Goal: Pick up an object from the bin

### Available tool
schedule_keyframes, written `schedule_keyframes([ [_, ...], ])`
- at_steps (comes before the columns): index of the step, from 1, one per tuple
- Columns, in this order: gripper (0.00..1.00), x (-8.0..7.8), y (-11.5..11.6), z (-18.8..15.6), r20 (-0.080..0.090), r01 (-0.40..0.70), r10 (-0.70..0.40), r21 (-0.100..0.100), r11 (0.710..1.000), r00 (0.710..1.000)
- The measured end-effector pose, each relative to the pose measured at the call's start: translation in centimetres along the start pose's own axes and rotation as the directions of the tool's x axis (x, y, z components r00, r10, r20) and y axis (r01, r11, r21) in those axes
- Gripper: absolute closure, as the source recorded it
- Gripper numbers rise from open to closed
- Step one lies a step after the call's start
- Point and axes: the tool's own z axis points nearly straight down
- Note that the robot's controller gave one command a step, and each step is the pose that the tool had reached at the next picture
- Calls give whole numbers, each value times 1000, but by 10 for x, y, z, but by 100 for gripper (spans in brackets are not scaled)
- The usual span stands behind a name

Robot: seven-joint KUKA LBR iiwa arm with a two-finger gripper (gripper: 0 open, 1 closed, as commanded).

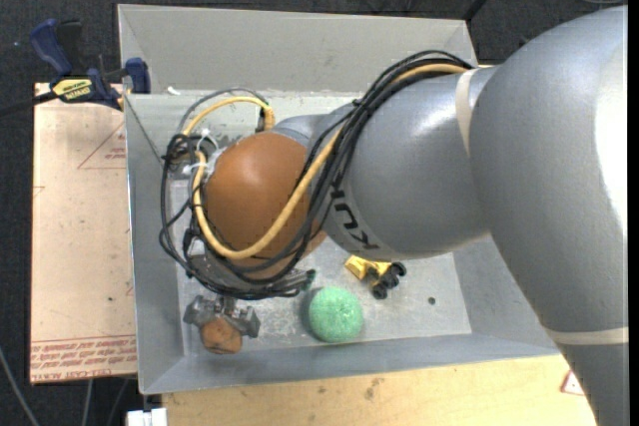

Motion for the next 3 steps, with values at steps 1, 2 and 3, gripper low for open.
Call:
schedule_keyframes([
  [1, 100, -1, -1, -13, 5, -2, 2, 5, 1000, 1000],
  [2, 100, -1, -1, -18, 5, -2, 2, 6, 1000, 1000],
  [3, 100, 0, 1, -26, -1, -2, 2, 0, 1000, 1000],
])
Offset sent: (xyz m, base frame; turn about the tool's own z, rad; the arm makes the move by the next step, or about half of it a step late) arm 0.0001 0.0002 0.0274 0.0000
